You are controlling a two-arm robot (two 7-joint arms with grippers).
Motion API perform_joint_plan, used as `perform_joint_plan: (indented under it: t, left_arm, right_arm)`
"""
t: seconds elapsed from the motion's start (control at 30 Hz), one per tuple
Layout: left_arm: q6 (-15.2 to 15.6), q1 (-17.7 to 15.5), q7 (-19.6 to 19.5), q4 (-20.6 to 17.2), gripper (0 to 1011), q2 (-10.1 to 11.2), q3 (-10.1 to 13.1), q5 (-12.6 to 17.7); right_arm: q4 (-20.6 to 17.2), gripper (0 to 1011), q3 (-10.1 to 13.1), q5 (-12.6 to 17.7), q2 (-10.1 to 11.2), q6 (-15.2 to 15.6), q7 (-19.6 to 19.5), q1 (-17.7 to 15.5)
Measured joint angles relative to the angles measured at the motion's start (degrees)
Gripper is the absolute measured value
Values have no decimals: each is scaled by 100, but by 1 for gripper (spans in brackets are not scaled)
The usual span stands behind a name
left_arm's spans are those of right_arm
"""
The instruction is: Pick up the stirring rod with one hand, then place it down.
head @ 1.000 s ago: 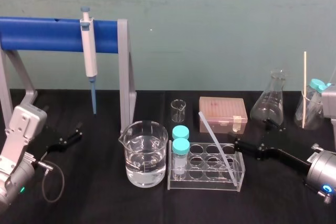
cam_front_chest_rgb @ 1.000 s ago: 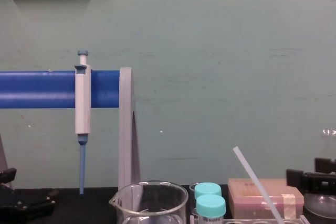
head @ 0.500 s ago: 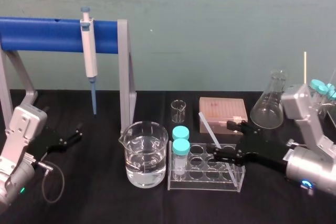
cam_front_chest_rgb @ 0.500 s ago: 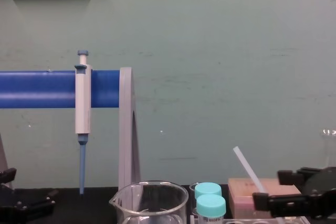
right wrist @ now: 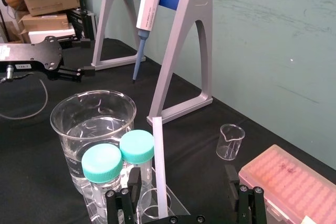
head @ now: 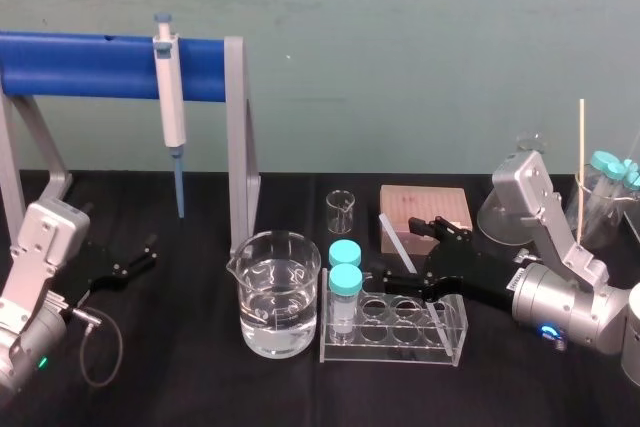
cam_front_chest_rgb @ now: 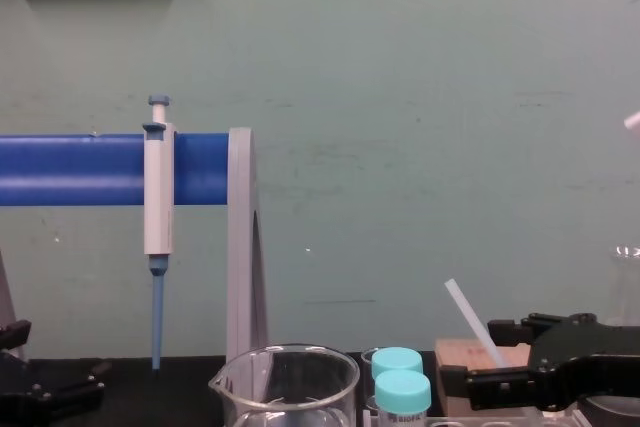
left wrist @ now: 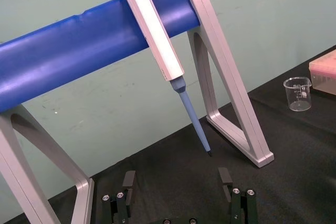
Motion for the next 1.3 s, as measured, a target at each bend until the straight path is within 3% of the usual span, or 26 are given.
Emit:
perform_joint_plan:
  t: [0.33, 0.57, 1.3]
  left_arm:
    - [0, 0, 0, 0, 1000, 0, 0, 0]
    - [0, 0, 0, 0, 1000, 0, 0, 0]
    - [0, 0, 0, 0, 1000, 0, 0, 0]
  right_arm:
    - [-21, 997, 1, 7, 19, 7, 0, -9]
    - [-30, 853, 3, 14, 25, 16, -2, -14]
    - [-42, 147, 3, 29, 34, 28, -5, -22]
